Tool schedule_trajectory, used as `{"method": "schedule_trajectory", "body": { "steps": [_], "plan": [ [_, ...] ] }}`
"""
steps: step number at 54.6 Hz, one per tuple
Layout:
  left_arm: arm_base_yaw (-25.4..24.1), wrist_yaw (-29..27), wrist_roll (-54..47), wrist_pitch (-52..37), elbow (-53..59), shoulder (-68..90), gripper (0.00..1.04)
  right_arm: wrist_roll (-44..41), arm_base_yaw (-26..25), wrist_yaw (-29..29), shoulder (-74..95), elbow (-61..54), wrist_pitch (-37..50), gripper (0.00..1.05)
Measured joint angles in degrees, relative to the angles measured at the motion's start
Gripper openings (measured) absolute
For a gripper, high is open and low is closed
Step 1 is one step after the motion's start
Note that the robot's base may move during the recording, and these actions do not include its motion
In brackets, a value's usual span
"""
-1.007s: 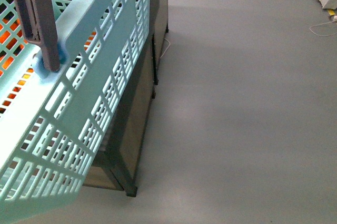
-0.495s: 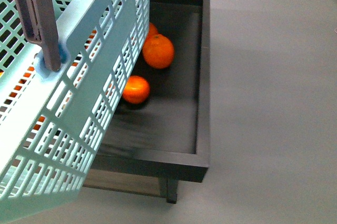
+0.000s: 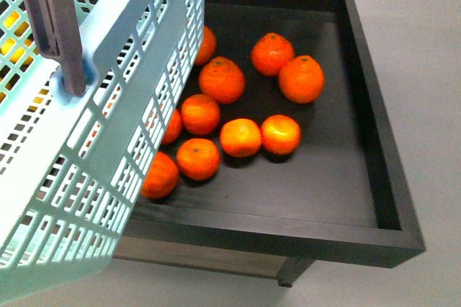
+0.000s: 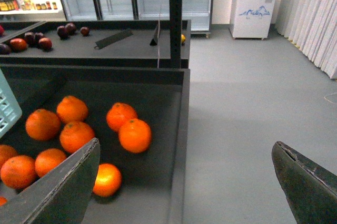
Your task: Pick lemon and mango into basket
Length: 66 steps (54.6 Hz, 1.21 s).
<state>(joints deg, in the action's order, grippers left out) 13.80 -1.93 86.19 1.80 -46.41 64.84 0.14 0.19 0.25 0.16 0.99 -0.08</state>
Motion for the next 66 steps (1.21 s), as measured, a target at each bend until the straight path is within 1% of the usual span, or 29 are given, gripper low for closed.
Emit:
{"method": "schedule_trajectory", "body": {
  "steps": [66],
  "plan": [
    [-0.02, 0.09, -0.04, 0.02, -0.07, 0.04, 0.05, 0.02, 0.0, -0.15, 0.0, 0.0, -0.02, 0.96]
  ]
}}
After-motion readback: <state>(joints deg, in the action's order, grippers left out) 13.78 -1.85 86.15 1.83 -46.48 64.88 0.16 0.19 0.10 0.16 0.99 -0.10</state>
